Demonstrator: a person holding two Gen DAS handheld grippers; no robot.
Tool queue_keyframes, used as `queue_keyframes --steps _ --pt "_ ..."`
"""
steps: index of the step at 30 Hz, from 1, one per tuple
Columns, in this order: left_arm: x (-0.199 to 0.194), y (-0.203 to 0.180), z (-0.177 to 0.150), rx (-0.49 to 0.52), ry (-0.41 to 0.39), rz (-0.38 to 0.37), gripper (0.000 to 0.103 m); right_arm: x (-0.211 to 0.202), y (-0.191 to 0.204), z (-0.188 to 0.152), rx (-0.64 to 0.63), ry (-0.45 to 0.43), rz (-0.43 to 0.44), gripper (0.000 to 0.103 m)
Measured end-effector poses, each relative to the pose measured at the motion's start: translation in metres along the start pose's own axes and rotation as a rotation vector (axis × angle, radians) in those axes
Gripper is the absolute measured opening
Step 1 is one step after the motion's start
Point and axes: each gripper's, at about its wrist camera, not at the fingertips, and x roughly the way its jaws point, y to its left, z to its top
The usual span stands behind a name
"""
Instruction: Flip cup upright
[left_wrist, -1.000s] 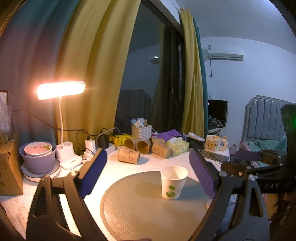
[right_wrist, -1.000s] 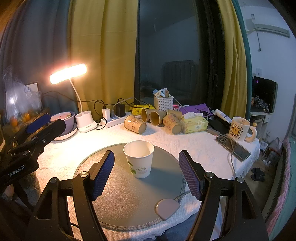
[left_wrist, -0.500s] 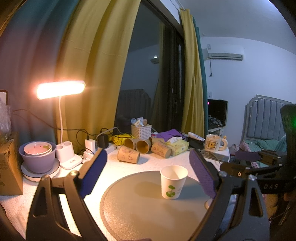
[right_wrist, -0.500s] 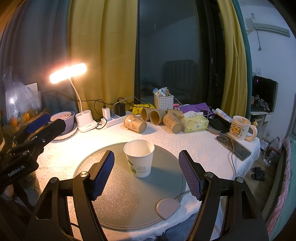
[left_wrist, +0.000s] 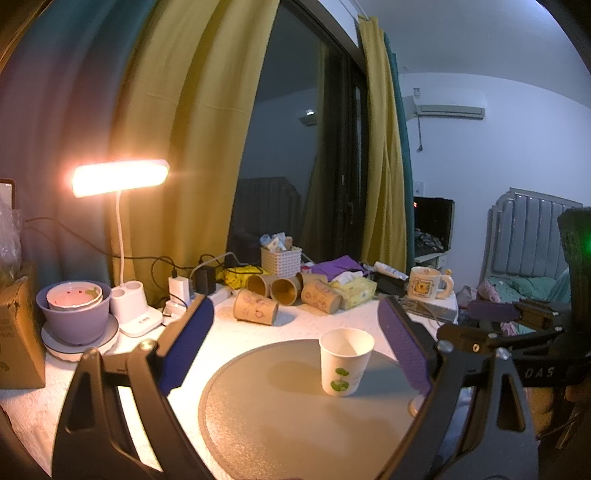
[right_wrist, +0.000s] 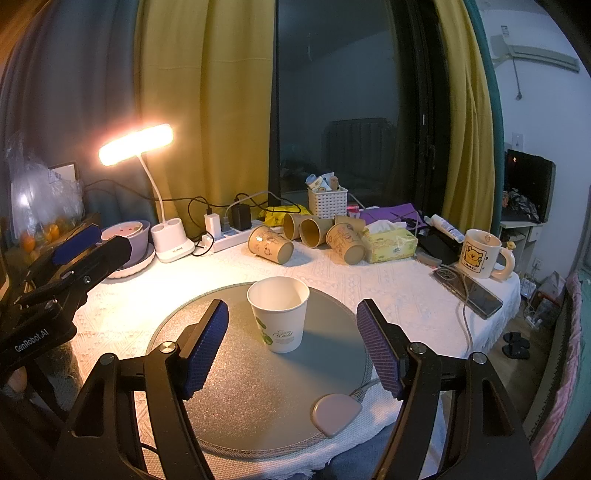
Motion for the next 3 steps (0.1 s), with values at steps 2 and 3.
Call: queue_keyframes --steps 2,3 --pt "-0.0018 -0.0023 -0.0029 0.003 -0.009 -0.007 0.091 0.0005 0.0 0.0006 -0.001 0.0 0.0 0.075" --pt "-0.0028 -0.0026 -0.004 0.001 -0.012 -0.006 0.091 0.0005 0.0004 0.0005 -0.006 -0.001 -0.005 0.075"
